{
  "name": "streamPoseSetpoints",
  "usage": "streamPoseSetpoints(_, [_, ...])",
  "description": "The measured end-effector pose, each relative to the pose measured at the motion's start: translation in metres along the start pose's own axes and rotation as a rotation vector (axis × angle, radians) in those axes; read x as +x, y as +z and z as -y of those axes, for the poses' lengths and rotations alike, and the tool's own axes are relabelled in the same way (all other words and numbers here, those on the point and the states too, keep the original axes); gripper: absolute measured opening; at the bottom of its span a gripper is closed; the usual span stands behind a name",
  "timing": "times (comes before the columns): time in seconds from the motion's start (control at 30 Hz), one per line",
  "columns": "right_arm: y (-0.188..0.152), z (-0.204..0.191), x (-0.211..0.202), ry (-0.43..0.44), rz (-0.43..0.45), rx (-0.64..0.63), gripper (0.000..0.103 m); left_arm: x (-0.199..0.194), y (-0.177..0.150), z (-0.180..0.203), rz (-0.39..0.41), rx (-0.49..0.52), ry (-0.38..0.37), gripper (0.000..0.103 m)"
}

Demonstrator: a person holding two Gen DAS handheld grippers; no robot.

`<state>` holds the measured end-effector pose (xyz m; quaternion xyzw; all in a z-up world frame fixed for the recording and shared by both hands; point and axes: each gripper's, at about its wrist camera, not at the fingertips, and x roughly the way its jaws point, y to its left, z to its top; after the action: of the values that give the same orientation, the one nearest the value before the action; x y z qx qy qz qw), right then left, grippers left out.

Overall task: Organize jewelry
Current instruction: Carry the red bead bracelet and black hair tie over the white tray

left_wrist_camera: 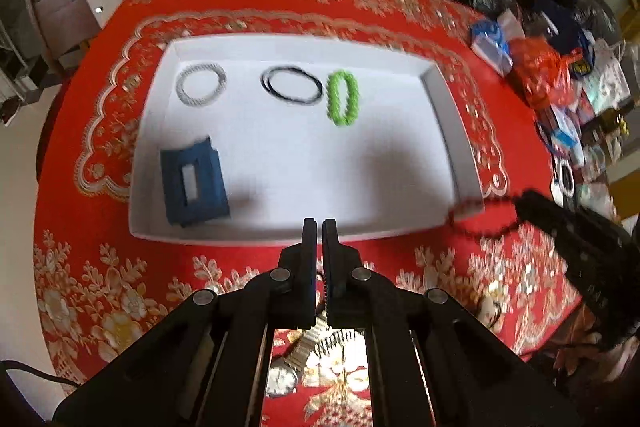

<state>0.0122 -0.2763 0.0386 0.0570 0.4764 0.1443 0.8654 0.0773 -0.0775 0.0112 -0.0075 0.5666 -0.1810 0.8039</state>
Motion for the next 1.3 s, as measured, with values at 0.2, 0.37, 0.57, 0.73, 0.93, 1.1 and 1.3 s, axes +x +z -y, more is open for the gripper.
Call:
streamPoseSetpoints(0.2, [-0.01,-0.003,0.01,0.018,-0.035,-0.003,0.009,0.035,-0.032,-0.003,-0.1,0.026,0.079,0.014])
streamPoseSetpoints(0.37, [-0.015,0.0,0.01,0.028,-0.04,0.011,0.009,0.062,-0.048,-0.02,-0.156,-0.033,0.113,0.031])
streamPoseSetpoints(0.57, [-0.015,-0.001,0.008,0.036,-0.037,0.01,0.009,0.062,-0.046,-0.01,-0.112,-0.009,0.178,0.02])
streamPoseSetpoints(0.73, [-0.013,-0.006,0.004,0.048,-0.025,0.007,0.009,0.059,-0.046,-0.002,-0.099,0.032,0.188,0.001])
streamPoseSetpoints(0.93, [-0.007,-0.01,-0.002,0.061,-0.012,-0.006,0.009,0.035,-0.046,-0.008,-0.076,-0.02,0.112,0.001])
streamPoseSetpoints(1.1, [0.003,-0.013,-0.003,0.073,-0.004,-0.015,0.009,0.01,-0.034,-0.01,-0.035,-0.019,0.091,0.001])
streamPoseSetpoints(1.3, [0.015,-0.017,-0.005,0.091,0.003,-0.028,0.009,0.001,-0.02,-0.021,-0.003,-0.054,0.067,0.001])
